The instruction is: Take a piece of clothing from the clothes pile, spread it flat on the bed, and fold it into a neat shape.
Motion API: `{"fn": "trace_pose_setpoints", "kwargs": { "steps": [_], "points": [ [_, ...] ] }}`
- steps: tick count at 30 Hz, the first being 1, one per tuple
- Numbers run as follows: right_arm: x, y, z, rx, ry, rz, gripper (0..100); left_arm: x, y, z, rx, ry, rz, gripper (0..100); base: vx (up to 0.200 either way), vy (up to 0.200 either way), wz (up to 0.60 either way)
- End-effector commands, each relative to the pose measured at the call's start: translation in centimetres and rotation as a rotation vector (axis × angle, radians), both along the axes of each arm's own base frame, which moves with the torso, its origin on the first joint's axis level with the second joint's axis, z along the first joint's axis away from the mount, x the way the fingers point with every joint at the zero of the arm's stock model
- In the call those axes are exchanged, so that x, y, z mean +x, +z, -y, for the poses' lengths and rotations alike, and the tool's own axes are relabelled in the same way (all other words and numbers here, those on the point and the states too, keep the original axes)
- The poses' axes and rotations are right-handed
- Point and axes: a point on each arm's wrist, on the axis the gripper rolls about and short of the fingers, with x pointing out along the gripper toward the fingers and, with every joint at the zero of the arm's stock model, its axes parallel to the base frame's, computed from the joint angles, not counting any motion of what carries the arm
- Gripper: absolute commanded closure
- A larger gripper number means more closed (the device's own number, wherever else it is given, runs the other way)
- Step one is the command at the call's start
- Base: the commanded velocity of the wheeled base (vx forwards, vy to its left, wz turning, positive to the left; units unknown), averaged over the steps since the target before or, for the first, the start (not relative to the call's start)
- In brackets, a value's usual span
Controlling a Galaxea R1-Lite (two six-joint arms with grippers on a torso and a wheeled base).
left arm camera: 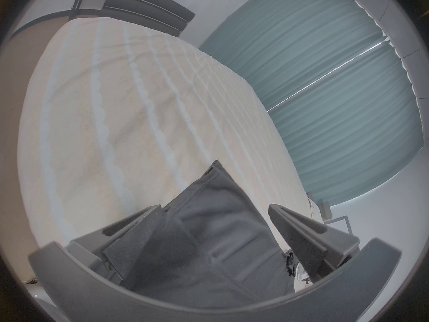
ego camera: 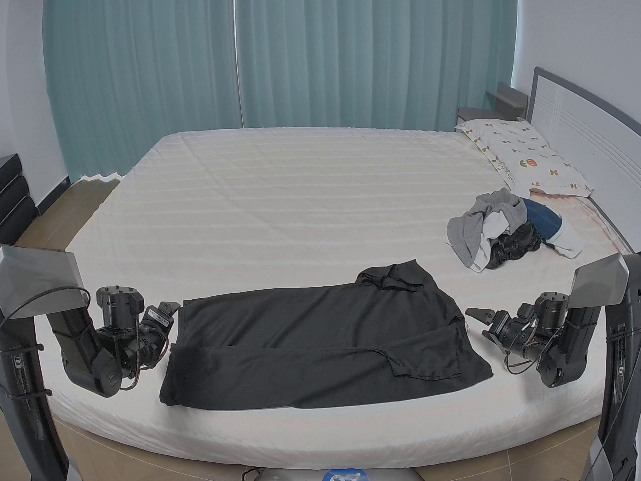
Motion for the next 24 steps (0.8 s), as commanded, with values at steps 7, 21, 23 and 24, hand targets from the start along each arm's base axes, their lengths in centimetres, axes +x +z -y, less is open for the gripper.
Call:
{"fn": "trace_pose_setpoints", "kwargs": {
  "steps": [7, 21, 23, 24],
  "points": [
    [0.0, -0.1, 0.0, -0.002, 0.001, -0.002, 0, 1.6, -0.2, -0.7, 0.003, 0.023, 0.030, 0, 0.000, 0.000, 0.00],
    [-0.1, -0.2, -0.1, -0.001, -0.001, -0.007, 0, 3.6, -0.4, -0.8, 0.079, -0.006, 0.052, 0, 0.000, 0.000, 0.00],
    [-0.2, -0.2, -0.1, -0.002, 0.000, -0.009, 0, 4.7, 0.0, -0.9, 0.123, -0.027, 0.076, 0, 0.000, 0.000, 0.00],
    [-0.2, -0.2, -0.1, -0.002, 0.000, -0.009, 0, 5.0, 0.0, -1.0, 0.132, -0.030, 0.083, 0, 0.000, 0.000, 0.00]
  ]
}}
